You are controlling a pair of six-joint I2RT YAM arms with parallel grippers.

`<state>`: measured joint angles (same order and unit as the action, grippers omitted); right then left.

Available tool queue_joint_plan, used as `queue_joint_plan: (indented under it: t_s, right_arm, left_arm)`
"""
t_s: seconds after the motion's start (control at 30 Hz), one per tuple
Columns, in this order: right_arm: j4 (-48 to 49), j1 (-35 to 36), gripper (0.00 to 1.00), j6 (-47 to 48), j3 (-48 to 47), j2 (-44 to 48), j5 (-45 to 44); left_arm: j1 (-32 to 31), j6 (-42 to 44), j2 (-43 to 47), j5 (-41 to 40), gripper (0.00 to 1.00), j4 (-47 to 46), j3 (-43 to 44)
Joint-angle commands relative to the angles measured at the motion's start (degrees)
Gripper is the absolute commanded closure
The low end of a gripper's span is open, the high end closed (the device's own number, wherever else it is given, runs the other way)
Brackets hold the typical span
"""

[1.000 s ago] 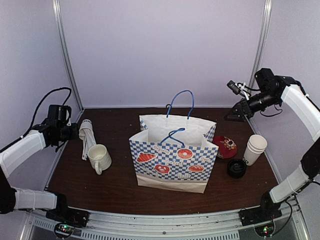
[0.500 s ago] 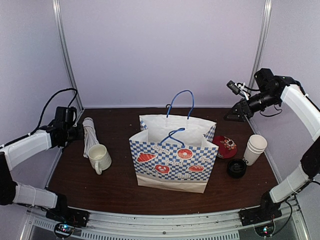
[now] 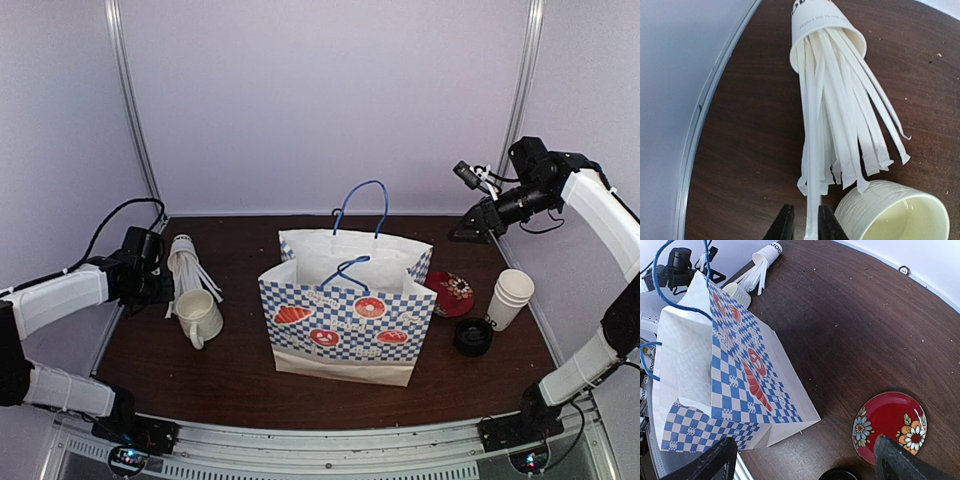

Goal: Pack the takeout coffee

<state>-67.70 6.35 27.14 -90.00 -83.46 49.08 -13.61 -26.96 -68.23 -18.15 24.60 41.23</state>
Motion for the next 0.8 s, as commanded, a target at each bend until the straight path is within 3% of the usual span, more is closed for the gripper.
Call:
queue_joint_plan:
  t_s: [0.0,0.23,0.4,0.53,0.67,0.77]
  right_arm:
    - [-0.16,-0.28,0.00,0.90,0.45,0.56,1.02]
    - [0.02,-0.29,0.00,0.98,1.13,0.75,1.14]
    - [-0.04,-0.28,0.01,1.07,0.97,0.43,1.27]
    - [-0.04,-0.28,0.01,1.25,1.01,0.01,1.54]
    - [0.05,-0.29,0.00,1.43,1.05,-0.25,1.84]
    - [0.23,-0.28,0.01,1.54,1.13,-0.15,1.75]
  left_arm:
    - [-0.28,-2.93,-1.47,1.06,0.83,0.68,-0.97]
    - [-0.37,-5.13,-2.48,0.94,0.75,-2.97,-3.18]
    - [-0.37,-1.92,0.06,-1.24,0.67,1.16,3.52]
    - [0.96,5.85,-2.70,-4.11,0.50,7.62,14.08]
    - [4.67,17.20,-10.67,0.50,0.48,12.43,24.19]
    - [4.82,28.08,-16.77,-0.94,0.48,12.37,28.58]
